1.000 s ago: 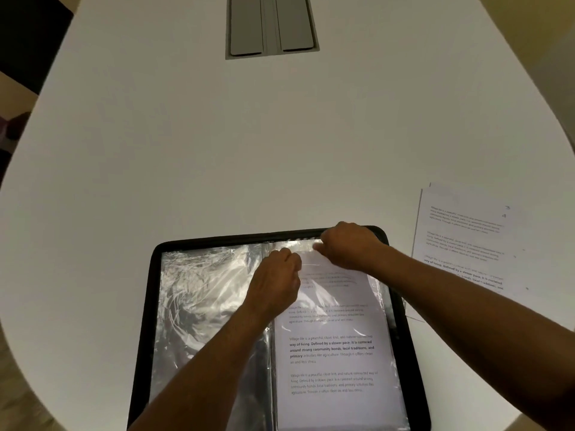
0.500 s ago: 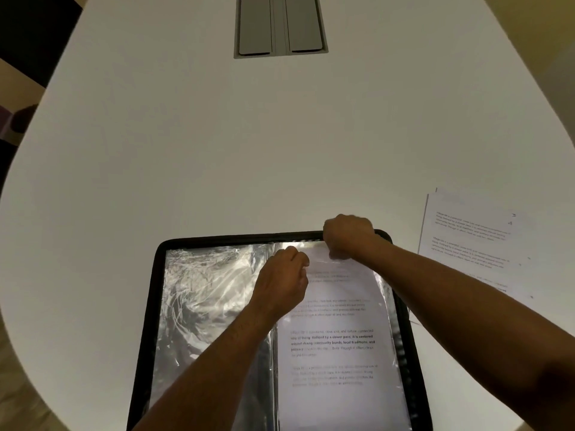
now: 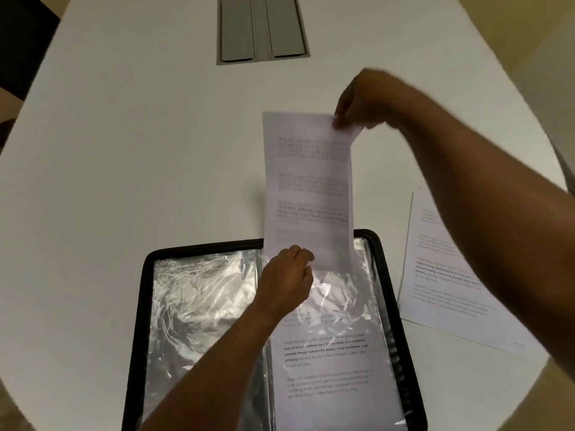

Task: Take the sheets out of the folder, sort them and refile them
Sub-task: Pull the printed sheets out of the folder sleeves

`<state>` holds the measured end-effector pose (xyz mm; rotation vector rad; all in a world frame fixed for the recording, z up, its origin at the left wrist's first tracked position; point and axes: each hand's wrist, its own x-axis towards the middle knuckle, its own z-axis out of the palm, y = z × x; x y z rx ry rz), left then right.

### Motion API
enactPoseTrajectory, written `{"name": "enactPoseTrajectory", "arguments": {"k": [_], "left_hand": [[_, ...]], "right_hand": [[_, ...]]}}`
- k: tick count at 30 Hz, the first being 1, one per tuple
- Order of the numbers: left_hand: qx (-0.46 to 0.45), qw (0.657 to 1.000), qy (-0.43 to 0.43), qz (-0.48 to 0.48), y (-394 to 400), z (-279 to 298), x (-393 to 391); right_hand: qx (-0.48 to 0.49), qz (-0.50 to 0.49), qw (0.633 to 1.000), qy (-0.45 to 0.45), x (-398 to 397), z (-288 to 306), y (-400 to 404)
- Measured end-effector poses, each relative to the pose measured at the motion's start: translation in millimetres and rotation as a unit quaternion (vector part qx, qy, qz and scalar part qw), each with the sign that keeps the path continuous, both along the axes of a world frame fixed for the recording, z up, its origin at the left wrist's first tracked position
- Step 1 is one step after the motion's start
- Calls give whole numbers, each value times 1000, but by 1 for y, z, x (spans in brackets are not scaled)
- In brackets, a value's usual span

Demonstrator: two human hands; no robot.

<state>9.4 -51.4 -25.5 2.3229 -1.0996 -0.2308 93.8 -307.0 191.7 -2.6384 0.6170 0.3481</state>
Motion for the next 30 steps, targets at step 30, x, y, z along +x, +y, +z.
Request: {"name": "enactPoseTrajectory", "arguments": {"k": [30], "left_hand": [[-39,990,124,-45,-71,-19,-13]], "right_hand": [[76,-137,980,125,-228,-115,-242]]}}
